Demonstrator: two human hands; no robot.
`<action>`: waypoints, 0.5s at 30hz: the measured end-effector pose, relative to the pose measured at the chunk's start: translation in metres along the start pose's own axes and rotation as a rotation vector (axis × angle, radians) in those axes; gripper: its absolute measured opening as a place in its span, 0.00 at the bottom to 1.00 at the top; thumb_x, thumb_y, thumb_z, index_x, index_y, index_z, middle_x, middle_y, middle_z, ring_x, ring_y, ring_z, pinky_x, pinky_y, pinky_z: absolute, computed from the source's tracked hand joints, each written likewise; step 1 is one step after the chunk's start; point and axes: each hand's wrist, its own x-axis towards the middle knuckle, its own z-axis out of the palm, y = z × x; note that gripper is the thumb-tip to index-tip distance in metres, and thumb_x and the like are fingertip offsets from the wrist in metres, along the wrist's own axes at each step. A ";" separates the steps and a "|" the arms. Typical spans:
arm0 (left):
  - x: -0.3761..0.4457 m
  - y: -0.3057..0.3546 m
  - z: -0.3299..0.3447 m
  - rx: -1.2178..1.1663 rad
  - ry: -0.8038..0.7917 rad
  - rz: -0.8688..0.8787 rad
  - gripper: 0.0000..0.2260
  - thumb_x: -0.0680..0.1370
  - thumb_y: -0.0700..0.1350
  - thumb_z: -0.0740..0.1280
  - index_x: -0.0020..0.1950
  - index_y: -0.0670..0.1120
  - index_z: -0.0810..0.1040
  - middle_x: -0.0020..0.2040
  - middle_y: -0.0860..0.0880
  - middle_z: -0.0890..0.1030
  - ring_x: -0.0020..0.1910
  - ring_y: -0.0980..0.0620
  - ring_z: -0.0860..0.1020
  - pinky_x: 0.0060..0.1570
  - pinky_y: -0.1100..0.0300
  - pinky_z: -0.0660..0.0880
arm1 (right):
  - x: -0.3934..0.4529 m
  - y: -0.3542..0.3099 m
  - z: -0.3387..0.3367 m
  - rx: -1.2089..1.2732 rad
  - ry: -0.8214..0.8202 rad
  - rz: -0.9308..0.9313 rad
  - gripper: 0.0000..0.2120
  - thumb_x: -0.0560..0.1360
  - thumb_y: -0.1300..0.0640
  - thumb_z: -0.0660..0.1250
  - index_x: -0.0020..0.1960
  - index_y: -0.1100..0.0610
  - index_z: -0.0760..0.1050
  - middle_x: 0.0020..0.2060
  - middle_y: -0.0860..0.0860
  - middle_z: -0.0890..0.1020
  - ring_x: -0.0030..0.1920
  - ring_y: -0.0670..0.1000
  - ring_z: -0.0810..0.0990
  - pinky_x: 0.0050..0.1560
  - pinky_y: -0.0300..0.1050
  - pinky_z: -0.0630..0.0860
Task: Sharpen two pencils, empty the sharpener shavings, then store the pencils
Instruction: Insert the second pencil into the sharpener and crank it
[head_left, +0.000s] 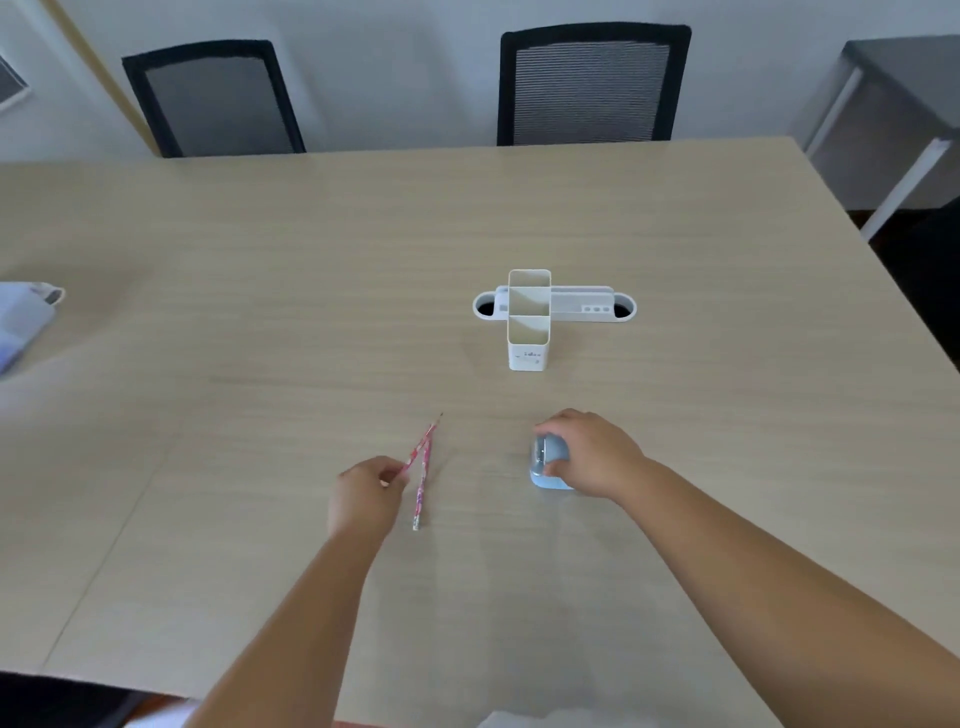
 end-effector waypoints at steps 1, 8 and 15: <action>-0.007 -0.001 0.004 -0.025 -0.003 -0.059 0.04 0.74 0.45 0.70 0.41 0.54 0.81 0.38 0.55 0.82 0.37 0.54 0.79 0.36 0.62 0.72 | -0.001 -0.001 0.000 -0.003 -0.001 0.004 0.23 0.72 0.51 0.68 0.66 0.44 0.70 0.64 0.43 0.72 0.65 0.50 0.70 0.58 0.47 0.71; -0.011 0.004 0.020 -0.106 -0.029 -0.197 0.06 0.73 0.45 0.69 0.36 0.50 0.82 0.33 0.46 0.83 0.30 0.50 0.74 0.28 0.63 0.66 | 0.000 -0.002 0.001 0.001 -0.006 0.013 0.24 0.72 0.51 0.68 0.67 0.43 0.69 0.65 0.43 0.71 0.65 0.49 0.69 0.59 0.47 0.71; -0.015 0.018 0.029 -0.094 -0.057 -0.201 0.04 0.65 0.45 0.72 0.32 0.46 0.80 0.31 0.49 0.81 0.29 0.50 0.76 0.29 0.63 0.68 | 0.000 0.000 0.003 0.015 -0.001 0.007 0.24 0.72 0.51 0.69 0.67 0.43 0.69 0.64 0.44 0.72 0.65 0.50 0.69 0.59 0.48 0.72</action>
